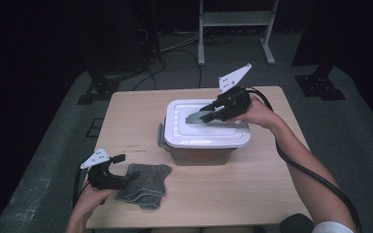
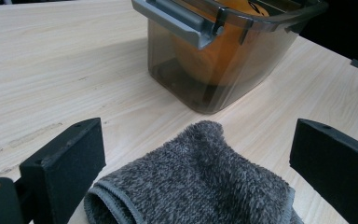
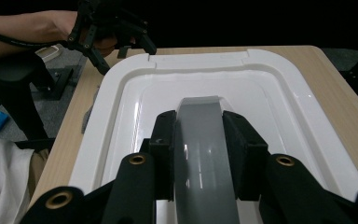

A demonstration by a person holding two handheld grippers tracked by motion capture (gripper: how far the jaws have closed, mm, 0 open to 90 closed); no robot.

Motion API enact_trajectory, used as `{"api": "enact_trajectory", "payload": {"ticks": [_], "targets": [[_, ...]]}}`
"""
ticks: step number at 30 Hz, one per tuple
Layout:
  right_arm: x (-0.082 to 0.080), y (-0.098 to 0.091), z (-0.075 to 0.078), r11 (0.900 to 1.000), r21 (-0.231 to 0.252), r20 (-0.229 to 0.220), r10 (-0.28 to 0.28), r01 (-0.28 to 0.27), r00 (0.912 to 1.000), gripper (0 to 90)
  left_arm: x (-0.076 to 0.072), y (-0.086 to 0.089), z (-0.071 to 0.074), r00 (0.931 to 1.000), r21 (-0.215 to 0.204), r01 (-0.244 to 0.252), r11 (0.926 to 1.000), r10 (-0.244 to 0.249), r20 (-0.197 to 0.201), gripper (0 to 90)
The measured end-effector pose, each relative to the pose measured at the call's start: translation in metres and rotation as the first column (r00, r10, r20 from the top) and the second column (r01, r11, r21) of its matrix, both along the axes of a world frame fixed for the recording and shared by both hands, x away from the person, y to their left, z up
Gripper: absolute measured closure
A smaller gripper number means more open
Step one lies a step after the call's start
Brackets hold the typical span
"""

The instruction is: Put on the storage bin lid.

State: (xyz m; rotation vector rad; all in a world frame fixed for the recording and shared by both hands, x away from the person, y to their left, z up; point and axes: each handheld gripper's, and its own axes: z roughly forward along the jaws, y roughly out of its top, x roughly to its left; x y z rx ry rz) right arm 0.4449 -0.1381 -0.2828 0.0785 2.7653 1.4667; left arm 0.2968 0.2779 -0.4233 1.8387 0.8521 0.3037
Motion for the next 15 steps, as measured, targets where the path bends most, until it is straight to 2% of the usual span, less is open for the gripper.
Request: {"api": "enact_trajectory", "payload": {"ticks": [6, 15], "targets": [[0.006, 0.010, -0.008, 0.9998, -0.016, -0.008, 0.014, -0.014, 0.9999, 65.4, -0.002, 0.002, 0.001, 1.0000, -0.006, -0.006, 1.0000, 0.006, 0.000, 2.5], [0.014, 0.016, -0.022, 0.9993, -0.032, -0.028, 0.017, -0.018, 0.9995, 65.4, -0.004, 0.001, 0.002, 1.0000, -0.006, -0.004, 1.0000, 0.004, 0.002, 2.5]]}}
